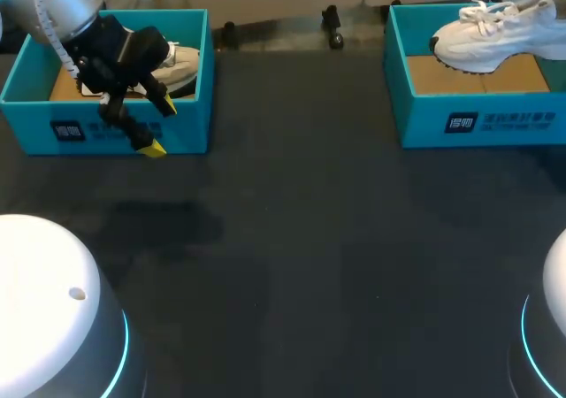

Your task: Take the shoe out of the shoebox, open the shoe tongue, remove and reinsert the insole, then place the shoe into the shoebox

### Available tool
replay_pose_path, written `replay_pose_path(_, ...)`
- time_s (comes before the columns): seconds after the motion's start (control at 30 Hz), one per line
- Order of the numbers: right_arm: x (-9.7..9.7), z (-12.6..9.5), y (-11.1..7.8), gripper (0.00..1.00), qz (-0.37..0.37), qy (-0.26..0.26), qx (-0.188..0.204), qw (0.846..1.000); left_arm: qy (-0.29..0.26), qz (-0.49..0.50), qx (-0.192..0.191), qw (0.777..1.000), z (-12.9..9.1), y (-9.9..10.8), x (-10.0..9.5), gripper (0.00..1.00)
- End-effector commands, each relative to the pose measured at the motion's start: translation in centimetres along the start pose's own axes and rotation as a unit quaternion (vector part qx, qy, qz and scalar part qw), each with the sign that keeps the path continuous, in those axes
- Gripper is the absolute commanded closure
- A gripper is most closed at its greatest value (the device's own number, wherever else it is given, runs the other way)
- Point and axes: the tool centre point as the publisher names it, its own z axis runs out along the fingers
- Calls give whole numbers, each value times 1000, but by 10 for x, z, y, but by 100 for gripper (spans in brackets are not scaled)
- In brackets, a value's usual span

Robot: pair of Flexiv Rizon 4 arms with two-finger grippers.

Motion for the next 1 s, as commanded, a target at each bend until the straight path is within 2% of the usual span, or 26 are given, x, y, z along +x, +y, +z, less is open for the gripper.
replay_pose_path(0.03,2,15,12,100,-2,-4,4,1000,-1,0,-2,1000,0,0,1,0)
replay_pose_path(0.43,-2,47,20,100,12,-1,5,1000,-1,0,-2,1000,0,0,1,0)
replay_pose_path(1.0,14,77,18,100,9,1,6,1000,-1,0,-2,1000,0,0,1,0)
